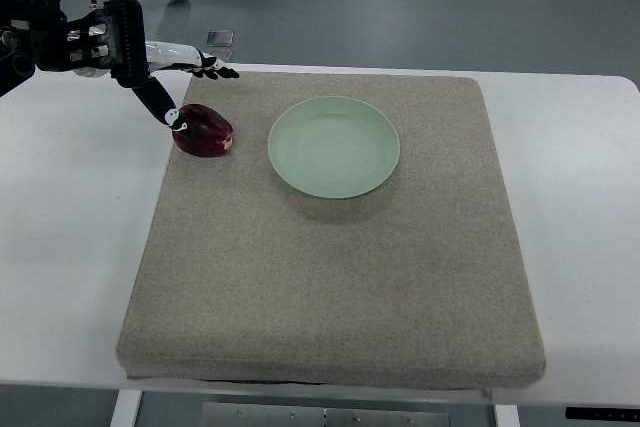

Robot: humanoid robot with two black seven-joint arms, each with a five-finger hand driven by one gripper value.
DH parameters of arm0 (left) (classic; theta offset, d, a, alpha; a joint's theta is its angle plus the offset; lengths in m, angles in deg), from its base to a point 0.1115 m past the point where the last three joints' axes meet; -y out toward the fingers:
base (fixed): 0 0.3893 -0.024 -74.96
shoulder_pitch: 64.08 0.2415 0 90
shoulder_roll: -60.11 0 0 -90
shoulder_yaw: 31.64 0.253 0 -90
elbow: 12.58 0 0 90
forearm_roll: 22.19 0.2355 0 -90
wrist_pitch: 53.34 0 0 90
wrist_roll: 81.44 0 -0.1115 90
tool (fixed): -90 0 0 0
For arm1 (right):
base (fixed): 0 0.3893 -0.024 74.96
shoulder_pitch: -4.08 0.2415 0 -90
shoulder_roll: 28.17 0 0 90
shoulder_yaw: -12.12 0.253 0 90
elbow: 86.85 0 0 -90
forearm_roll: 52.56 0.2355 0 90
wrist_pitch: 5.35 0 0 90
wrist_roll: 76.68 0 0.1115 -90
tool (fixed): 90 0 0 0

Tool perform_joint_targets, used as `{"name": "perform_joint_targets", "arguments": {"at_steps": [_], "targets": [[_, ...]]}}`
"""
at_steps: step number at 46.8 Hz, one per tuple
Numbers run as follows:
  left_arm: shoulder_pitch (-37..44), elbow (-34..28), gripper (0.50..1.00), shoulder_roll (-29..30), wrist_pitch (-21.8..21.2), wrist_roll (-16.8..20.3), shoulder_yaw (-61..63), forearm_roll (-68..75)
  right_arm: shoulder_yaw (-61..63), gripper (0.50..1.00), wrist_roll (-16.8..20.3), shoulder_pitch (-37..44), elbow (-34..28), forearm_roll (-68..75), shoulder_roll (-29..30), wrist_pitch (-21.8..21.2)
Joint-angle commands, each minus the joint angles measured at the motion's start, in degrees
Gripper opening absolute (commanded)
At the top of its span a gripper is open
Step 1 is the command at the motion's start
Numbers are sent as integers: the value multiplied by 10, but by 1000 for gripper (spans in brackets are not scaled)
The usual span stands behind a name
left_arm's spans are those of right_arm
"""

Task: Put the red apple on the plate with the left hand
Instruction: 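Lower the left hand onto the red apple and close fingers around it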

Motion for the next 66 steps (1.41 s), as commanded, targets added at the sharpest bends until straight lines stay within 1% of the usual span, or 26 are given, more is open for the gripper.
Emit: {"name": "perform_joint_targets", "arguments": {"at_steps": [1, 9, 14, 25, 34, 42, 49, 53, 66], "targets": [[-1, 9, 977, 0, 0, 0, 0, 27, 0, 932, 0, 0, 0, -1, 0, 0], [6, 9, 971, -5, -4, -1, 2, 59, 0, 932, 0, 0, 0, 0, 0, 0], [7, 4, 956, -9, -10, -1, 2, 86, 0, 932, 0, 0, 0, 0, 0, 0], [27, 1, 956, -29, -59, -1, 14, 96, 0, 930, 0, 0, 0, 0, 0, 0], [28, -9, 956, -33, -68, -1, 33, 96, 0, 930, 0, 0, 0, 0, 0, 0], [29, -16, 956, -41, -92, -1, 39, 96, 0, 930, 0, 0, 0, 0, 0, 0], [29, -18, 934, -41, -96, -1, 40, 96, 0, 932, 0, 0, 0, 0, 0, 0], [29, -18, 904, -41, -96, -1, 44, 96, 0, 932, 0, 0, 0, 0, 0, 0], [30, -18, 902, -41, -95, -1, 54, 95, 0, 930, 0, 0, 0, 0, 0, 0]]}}
